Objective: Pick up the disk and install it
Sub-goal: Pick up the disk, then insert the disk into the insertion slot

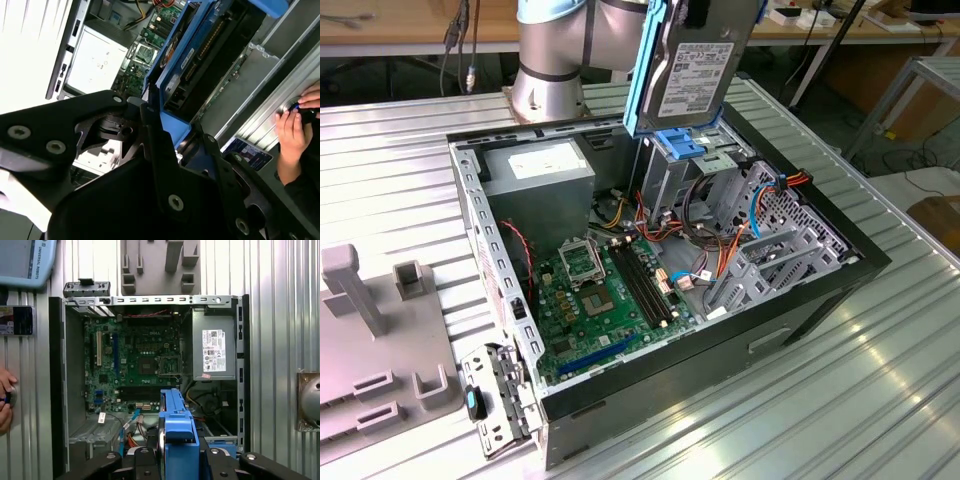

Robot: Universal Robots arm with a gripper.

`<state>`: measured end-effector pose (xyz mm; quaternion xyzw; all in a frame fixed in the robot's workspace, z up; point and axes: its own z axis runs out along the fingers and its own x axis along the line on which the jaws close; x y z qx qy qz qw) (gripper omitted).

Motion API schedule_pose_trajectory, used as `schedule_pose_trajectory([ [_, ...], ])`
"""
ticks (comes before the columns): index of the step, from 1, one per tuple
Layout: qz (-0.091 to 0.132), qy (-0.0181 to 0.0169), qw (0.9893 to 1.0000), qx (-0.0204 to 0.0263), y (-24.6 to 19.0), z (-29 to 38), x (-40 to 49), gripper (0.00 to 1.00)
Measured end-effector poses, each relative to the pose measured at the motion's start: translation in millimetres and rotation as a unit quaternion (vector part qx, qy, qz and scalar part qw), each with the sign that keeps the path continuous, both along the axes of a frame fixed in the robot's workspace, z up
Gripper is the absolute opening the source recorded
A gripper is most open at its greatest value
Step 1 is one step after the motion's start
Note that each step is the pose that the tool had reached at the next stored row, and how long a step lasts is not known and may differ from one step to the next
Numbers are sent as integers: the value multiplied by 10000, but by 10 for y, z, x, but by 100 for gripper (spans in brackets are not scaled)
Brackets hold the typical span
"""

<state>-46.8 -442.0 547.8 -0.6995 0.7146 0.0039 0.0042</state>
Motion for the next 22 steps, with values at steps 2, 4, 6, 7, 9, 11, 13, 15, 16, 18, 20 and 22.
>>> schedule_pose_trajectory([
  [2, 0, 0, 10000, -1, -1, 0, 1, 37],
  [4, 0, 0, 10000, -1, -2, 0, 0, 37],
  [6, 0, 0, 10000, -1, -3, 1, 1, 37],
  [7, 0, 0, 10000, -1, -5, 1, 1, 37],
  [9, 0, 0, 10000, -1, -9, 1, 1, 37],
  [11, 0, 0, 10000, -1, -10, 0, 1, 37],
  [13, 0, 0, 10000, -1, -10, 0, 1, 37],
  [15, 0, 0, 10000, -1, -11, 1, 1, 37],
  [16, 0, 0, 10000, -1, -11, 1, 1, 37],
  [18, 0, 0, 10000, -1, -17, 0, 1, 37],
  [20, 0, 0, 10000, -1, -48, -2, 1, 37],
  [22, 0, 0, 10000, -1, -90, -7, 1, 37],
])
